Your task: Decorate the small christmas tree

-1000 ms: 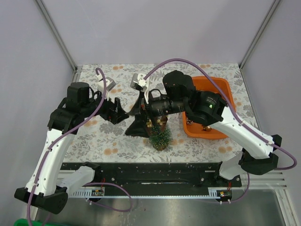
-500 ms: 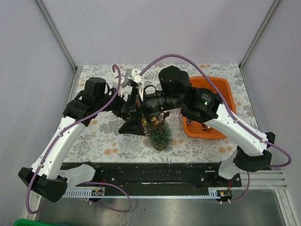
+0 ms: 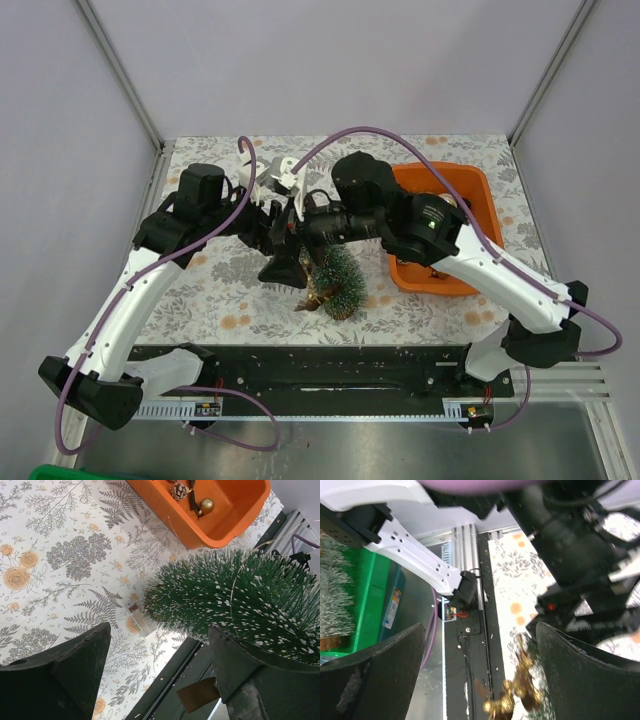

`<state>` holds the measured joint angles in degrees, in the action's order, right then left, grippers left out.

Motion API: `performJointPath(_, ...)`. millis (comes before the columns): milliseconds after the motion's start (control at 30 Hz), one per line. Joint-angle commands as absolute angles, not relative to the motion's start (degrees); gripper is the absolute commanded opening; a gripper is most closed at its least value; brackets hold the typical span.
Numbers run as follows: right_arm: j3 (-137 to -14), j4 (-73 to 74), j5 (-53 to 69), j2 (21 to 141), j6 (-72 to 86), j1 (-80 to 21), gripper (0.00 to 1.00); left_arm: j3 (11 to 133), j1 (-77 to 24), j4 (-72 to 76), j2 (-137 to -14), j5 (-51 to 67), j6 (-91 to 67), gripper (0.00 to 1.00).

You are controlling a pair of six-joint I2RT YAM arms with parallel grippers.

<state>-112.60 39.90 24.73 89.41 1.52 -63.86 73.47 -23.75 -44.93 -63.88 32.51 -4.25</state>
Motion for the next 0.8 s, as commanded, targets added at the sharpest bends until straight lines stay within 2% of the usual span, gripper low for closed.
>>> performJointPath(0,-106.6,36.6,19.2,80.5,1.1,-63.4,0.99,73.2,-23.9,-41.3,-62.5,30.6,-4.0,0.82)
performJointPath(267,-97.7,35.3,15.3,71.8,3.3,-62.3,0.99,73.5,-23.8,-41.3,-63.1,28.9,-4.0,0.79)
performJointPath(533,-95.9,36.0,12.7,70.3,2.9,-60.6,0.99,73.4,-21.7,-41.7,-62.2,26.7,-4.0,0.79)
performJointPath(667,-95.0,36.9,9.7,68.6,2.2,-58.8,0.99,74.0,-20.7,-42.4,-62.1,20.1,-4.1,0.94)
performJointPath(767,-95.0,36.7,7.9,66.9,2.4,-58.3,0.99,75.0,-19.4,-43.2,-62.2,16.1,-3.8,0.99)
